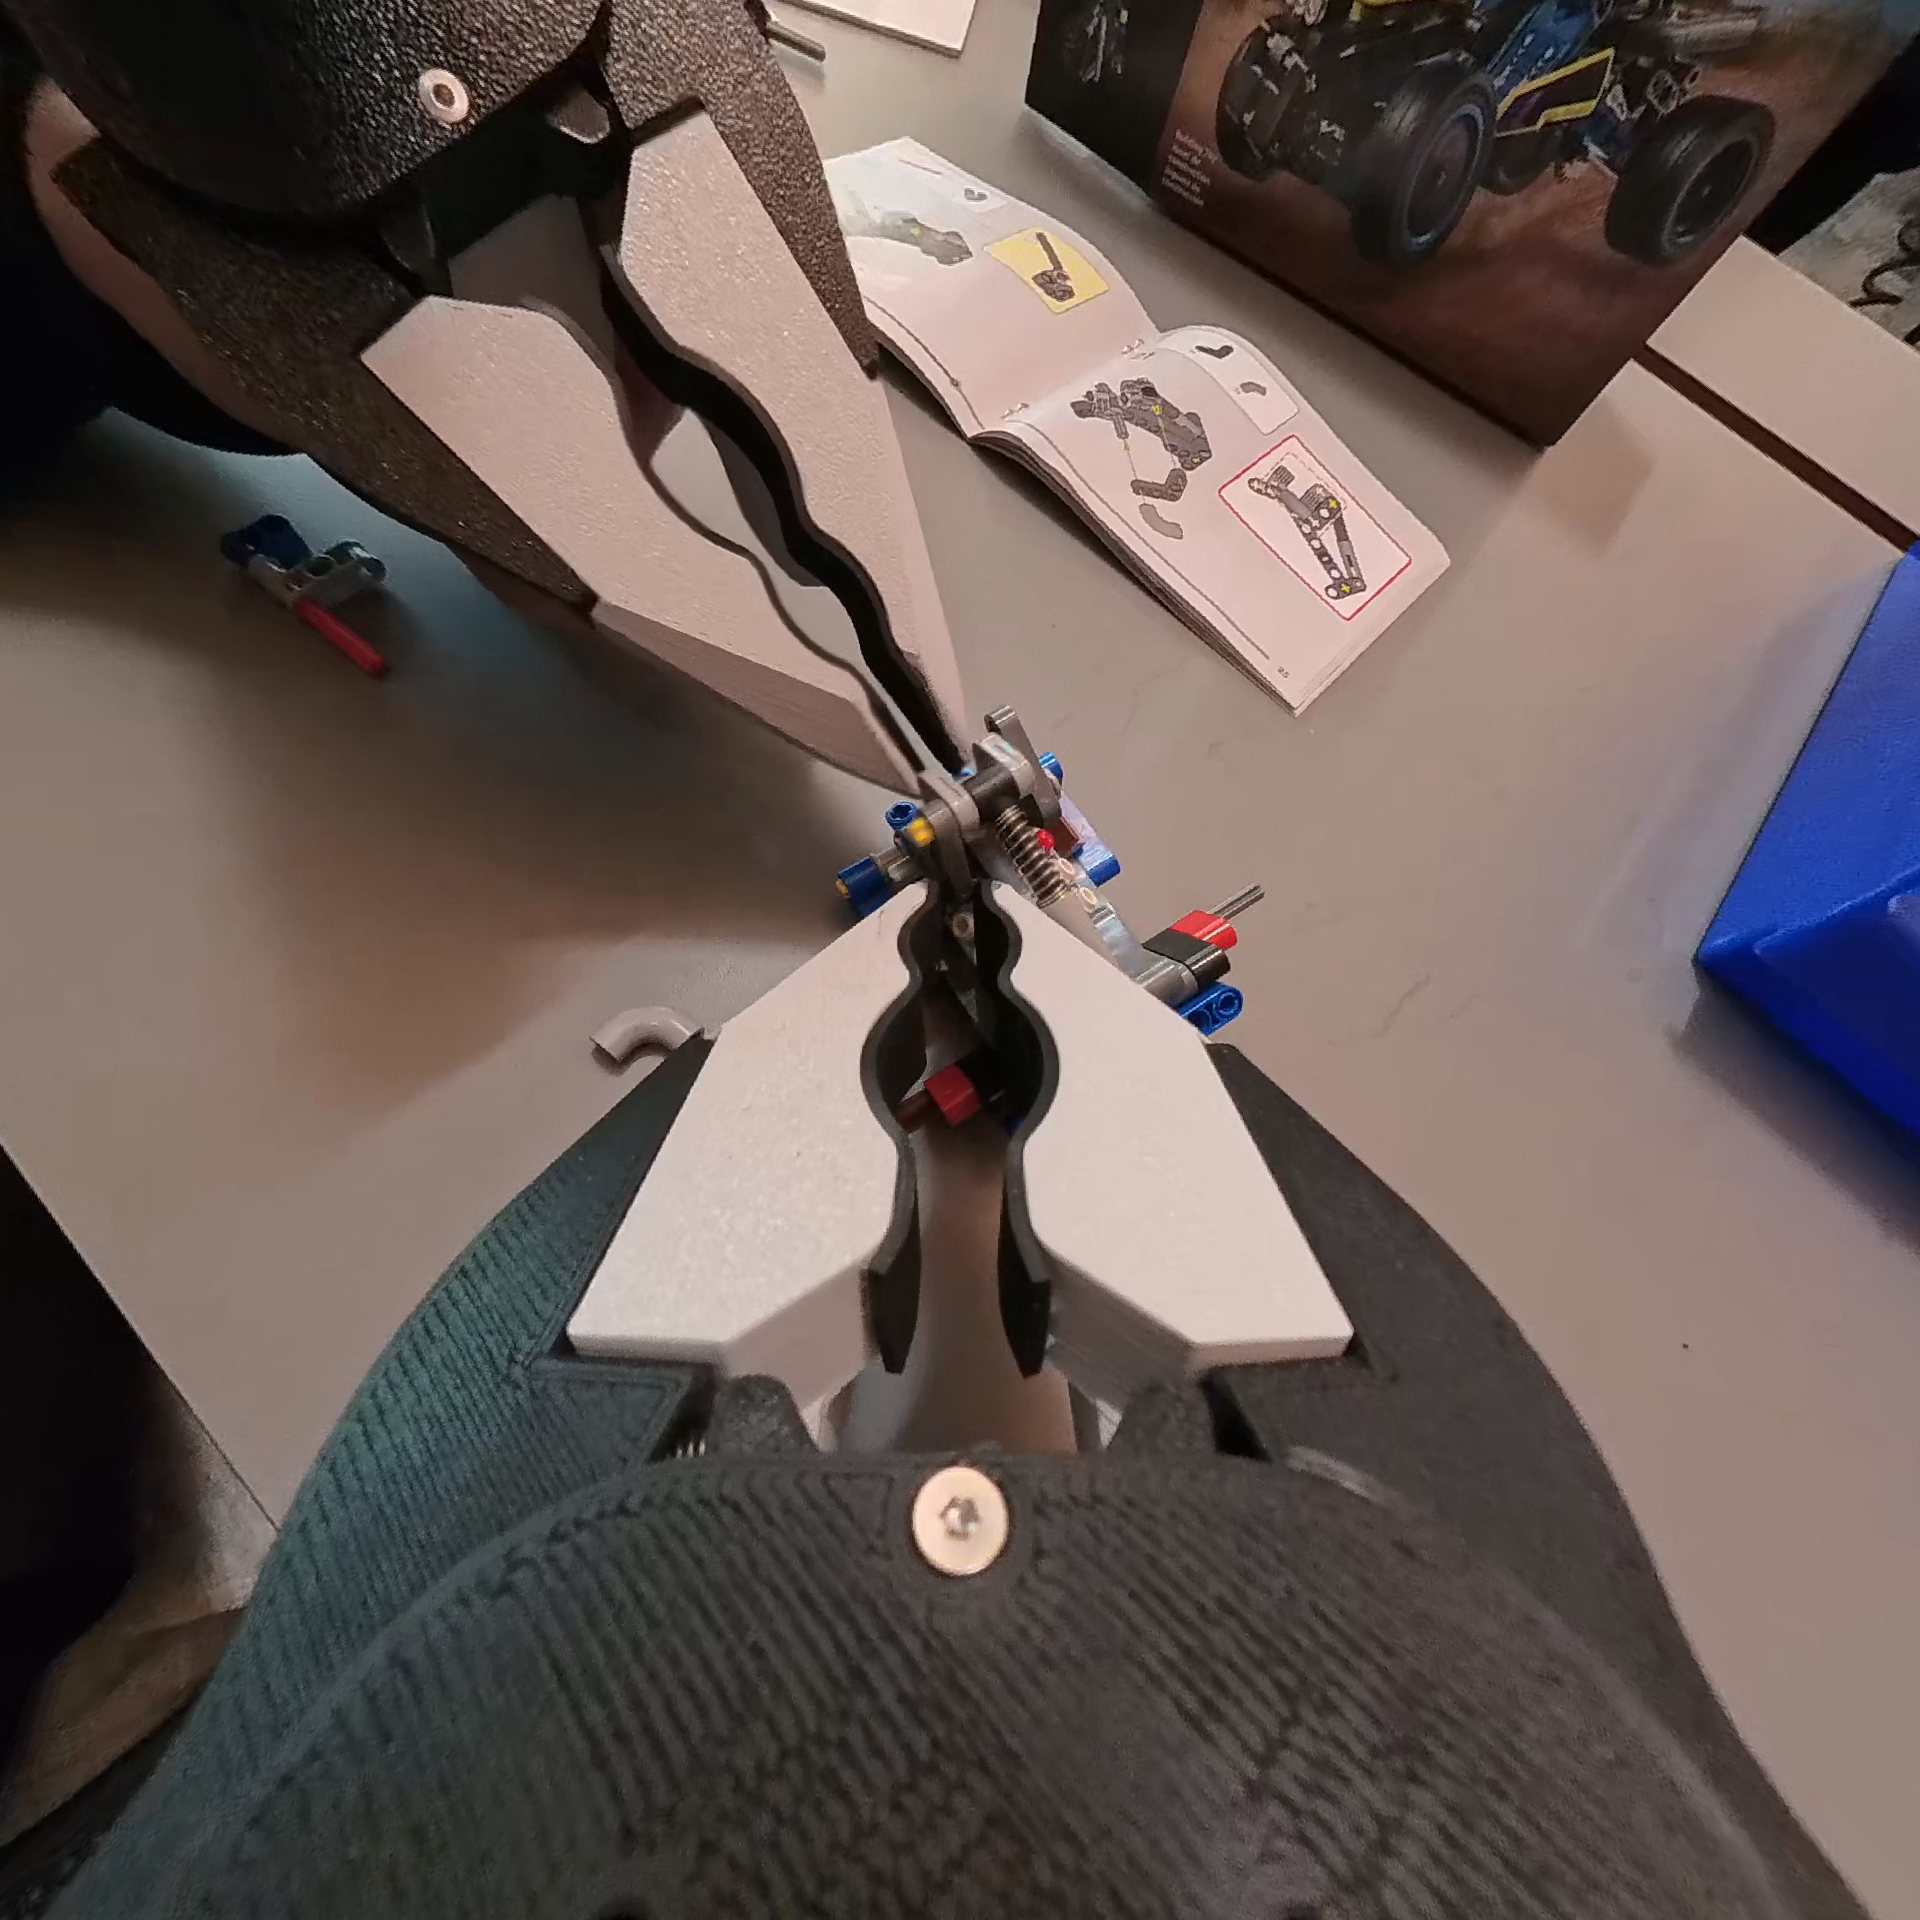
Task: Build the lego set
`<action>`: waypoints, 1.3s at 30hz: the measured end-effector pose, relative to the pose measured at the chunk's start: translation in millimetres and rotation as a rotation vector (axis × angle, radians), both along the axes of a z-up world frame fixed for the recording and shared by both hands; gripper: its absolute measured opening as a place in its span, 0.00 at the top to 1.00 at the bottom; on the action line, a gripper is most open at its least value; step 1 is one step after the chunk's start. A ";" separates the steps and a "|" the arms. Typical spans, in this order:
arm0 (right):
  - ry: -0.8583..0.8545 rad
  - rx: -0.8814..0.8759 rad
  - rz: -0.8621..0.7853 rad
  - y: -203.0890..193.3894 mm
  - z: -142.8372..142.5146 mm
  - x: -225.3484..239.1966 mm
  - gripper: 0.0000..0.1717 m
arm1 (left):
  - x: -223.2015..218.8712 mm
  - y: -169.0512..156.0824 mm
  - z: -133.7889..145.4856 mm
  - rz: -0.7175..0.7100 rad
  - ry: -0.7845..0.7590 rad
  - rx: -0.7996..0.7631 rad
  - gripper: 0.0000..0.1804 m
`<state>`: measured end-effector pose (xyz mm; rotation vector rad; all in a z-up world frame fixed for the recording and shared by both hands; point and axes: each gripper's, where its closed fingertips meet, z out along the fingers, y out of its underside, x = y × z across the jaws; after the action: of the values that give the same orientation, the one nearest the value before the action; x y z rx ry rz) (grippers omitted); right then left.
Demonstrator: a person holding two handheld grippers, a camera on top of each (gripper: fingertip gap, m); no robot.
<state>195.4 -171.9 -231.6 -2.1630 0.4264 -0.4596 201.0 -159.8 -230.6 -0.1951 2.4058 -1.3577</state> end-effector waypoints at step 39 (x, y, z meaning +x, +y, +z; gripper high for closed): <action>0.077 0.133 0.193 3.4 -1.2 -9.2 0.99 | -1.2 11.4 10.3 -0.027 -0.027 -0.017 0.91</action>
<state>186.1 -168.5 -232.7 -2.0723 0.2783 -0.2345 199.8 -148.5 -220.2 -0.1479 2.3840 -1.3838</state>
